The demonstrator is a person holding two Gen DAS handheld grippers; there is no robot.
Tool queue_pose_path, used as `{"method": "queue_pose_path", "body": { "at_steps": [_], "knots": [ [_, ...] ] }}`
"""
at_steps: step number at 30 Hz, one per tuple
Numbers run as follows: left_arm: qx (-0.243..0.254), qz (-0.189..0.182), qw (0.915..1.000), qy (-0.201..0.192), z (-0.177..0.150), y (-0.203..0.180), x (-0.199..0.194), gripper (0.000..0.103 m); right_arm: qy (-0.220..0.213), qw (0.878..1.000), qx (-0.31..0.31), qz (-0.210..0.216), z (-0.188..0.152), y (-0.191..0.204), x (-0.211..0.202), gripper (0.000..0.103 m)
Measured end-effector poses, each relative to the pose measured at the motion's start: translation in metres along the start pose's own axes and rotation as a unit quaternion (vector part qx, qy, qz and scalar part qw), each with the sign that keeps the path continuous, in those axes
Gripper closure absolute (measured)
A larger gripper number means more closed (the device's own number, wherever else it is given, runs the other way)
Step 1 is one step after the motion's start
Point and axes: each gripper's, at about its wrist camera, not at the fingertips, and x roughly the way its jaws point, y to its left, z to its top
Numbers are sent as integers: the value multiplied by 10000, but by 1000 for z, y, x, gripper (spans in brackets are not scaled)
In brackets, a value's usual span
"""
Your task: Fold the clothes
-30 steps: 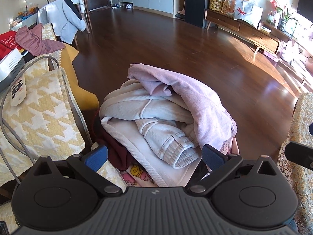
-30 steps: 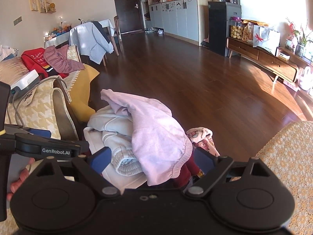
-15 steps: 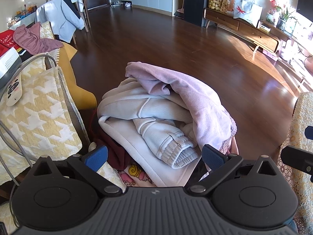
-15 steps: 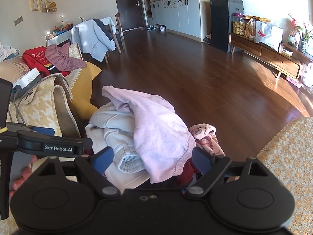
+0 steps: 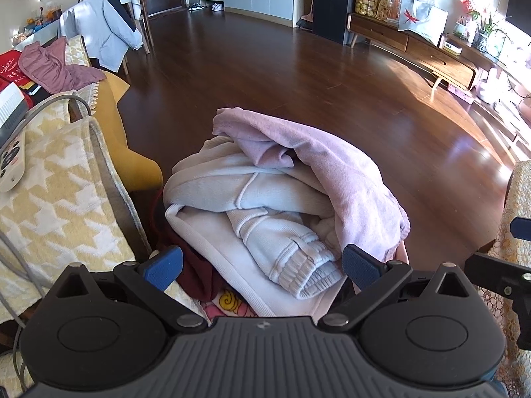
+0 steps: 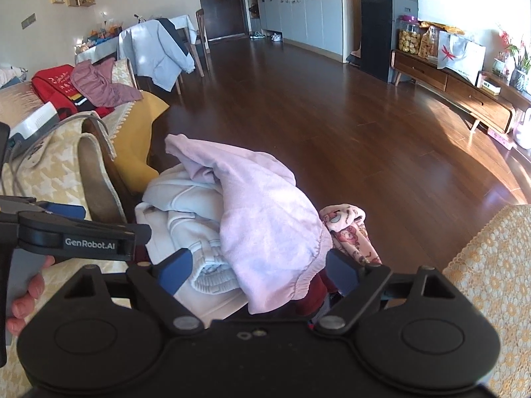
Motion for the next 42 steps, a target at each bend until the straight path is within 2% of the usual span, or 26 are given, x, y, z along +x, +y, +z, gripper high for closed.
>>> {"method": "queue_pose_path", "body": {
  "at_steps": [14,20,23,26,30,32,36,39,42],
  "knots": [
    [-28,28,9998,214,9,7,36,0,248,9996,94,41,11,-7,37,0],
    [200,372,9989,-226,44,17,61,0,190,9996,-188,97,37,-10,70,0],
    [342,409,9983,-255,61,21,85,0,266,9991,-316,132,43,-12,100,0],
    [426,307,9984,-219,71,24,104,0,418,9984,-286,254,41,-14,126,0],
    [493,-31,9987,-110,82,28,116,0,590,9960,-270,613,33,-11,147,0],
    [526,-200,9984,-55,87,31,123,0,612,9953,-359,657,30,-6,155,0],
    [592,-538,9968,54,97,36,136,0,695,9947,-635,409,25,7,173,0],
    [586,-674,9960,83,90,38,134,0,819,9924,-916,-55,22,13,183,0],
    [707,-649,9954,-49,81,42,125,0,784,9911,-1072,-45,20,11,174,0]
  ]
}}
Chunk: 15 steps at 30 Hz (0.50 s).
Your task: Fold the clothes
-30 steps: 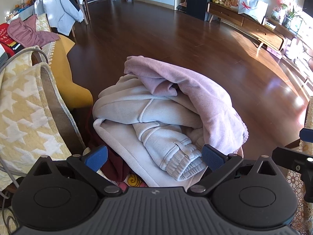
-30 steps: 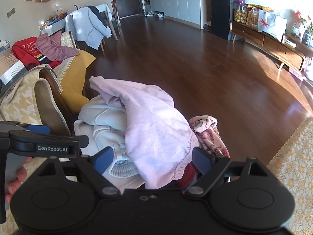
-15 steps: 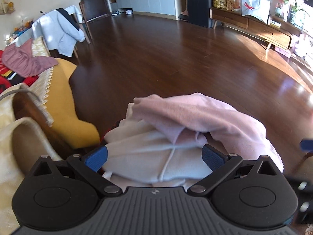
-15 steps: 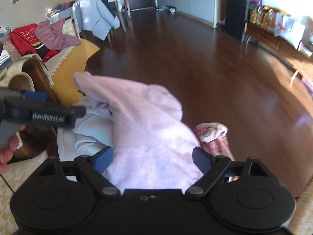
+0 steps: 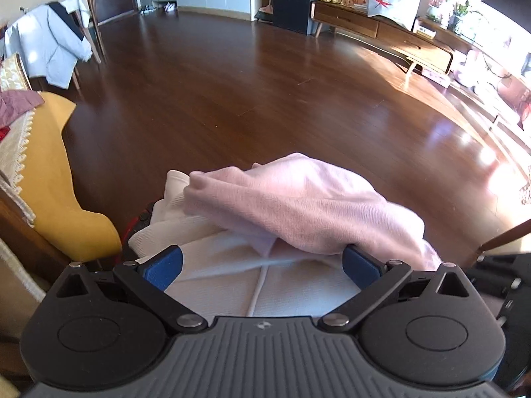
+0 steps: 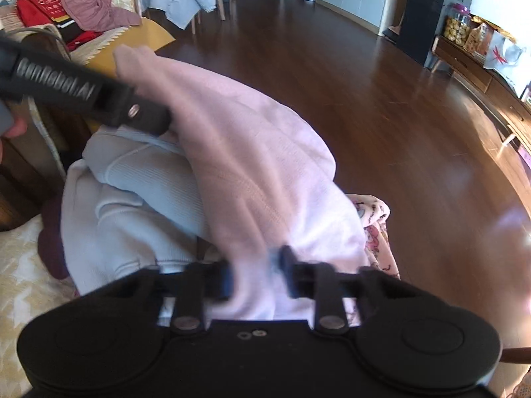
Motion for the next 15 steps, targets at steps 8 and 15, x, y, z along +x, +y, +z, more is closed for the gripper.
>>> {"method": "queue_pose_path", "body": {
  "at_steps": [8,15],
  "knots": [
    [-157,-690,9975,-7,9,3,-16,0,-166,9986,-400,298,-29,21,-40,0],
    [-492,-640,9946,656,15,-10,26,24,-150,9983,-436,367,-32,32,-51,0]
  ]
}}
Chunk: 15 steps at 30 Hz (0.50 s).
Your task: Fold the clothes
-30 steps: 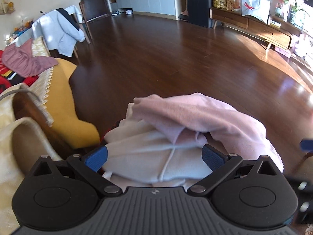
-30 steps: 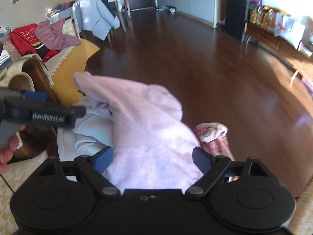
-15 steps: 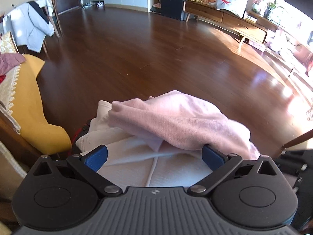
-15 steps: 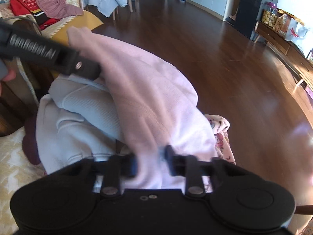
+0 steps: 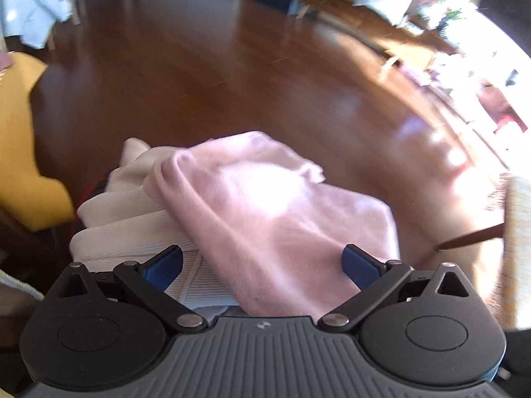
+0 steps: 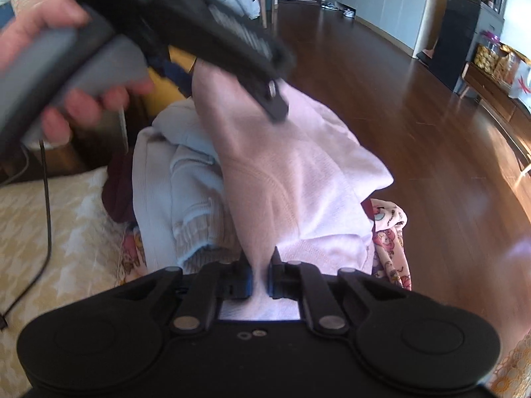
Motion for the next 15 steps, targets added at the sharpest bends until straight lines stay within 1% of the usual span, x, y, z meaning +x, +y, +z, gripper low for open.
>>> {"method": "queue_pose_path", "body": {
  "at_steps": [1,2,3,4,5,7,8,11,15],
  "knots": [
    [-16,106,9999,36,0,-2,4,58,-1,10000,24,-14,1,-2,-1,0],
    [-81,119,9999,75,-1,-2,6,74,3,10000,46,-28,2,-4,-3,0],
    [-179,67,9997,116,-3,-2,6,74,7,10000,67,-41,2,-7,-4,0],
    [-237,50,9996,116,-4,-2,4,78,11,9999,89,-55,3,-9,-6,0],
    [-267,59,9996,87,-5,-3,2,86,11,9999,101,-77,4,-10,-7,0],
    [-203,80,9997,-77,-6,-8,-6,95,-95,9997,146,-191,4,-14,-17,0],
    [-116,102,9997,-208,-7,-12,-14,97,-159,9994,173,-254,5,-16,-23,0],
    [216,159,9974,-670,-6,-29,-45,98,-385,9979,247,-461,6,-22,-43,0],
    [586,0,9912,-1187,-2,-63,-94,99,-902,9918,296,-858,10,-35,-95,0]
  ]
}}
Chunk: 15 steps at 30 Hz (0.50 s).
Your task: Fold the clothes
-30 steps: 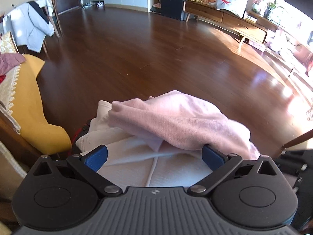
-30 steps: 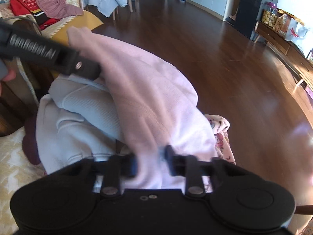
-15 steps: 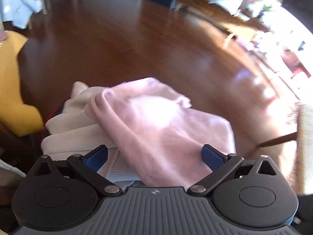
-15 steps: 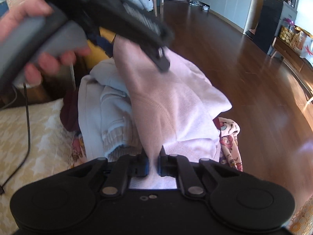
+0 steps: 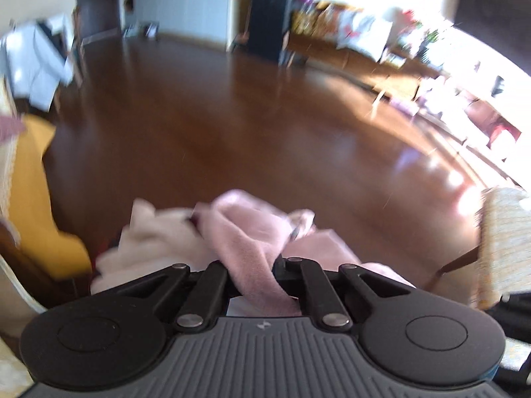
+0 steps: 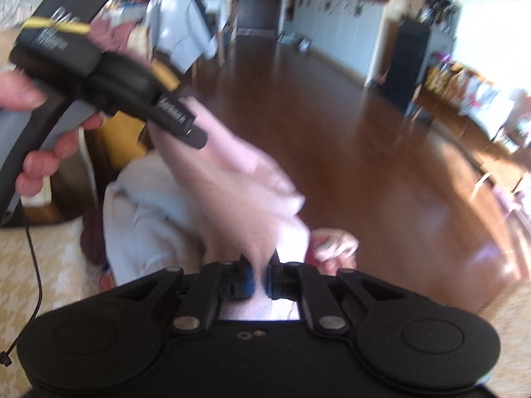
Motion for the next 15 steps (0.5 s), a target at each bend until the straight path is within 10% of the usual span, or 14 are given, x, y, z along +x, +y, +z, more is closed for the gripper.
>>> {"method": "queue_pose_path", "body": {
  "at_steps": [15],
  "knots": [
    [1376,-1481,9758,-837,24,-201,-122,99,-679,9859,693,-1361,-15,-105,-220,0]
  ]
}}
